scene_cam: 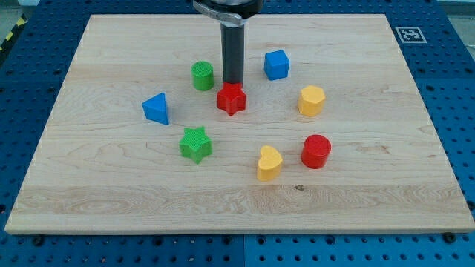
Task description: Slide the blue cube down and left a bit
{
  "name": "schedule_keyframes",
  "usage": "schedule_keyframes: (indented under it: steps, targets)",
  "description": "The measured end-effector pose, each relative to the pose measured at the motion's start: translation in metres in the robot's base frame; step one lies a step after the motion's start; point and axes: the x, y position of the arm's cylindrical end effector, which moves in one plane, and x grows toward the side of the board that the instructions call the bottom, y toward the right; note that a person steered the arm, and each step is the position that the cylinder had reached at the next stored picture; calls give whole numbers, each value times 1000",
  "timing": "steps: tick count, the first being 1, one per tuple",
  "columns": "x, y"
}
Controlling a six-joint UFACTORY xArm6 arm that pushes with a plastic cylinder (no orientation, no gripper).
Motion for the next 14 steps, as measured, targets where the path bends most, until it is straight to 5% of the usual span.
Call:
schedule_keyframes:
  steps: [2, 7, 14]
  targets:
    - [17, 5]
    - [-127, 59]
    - [-42, 61]
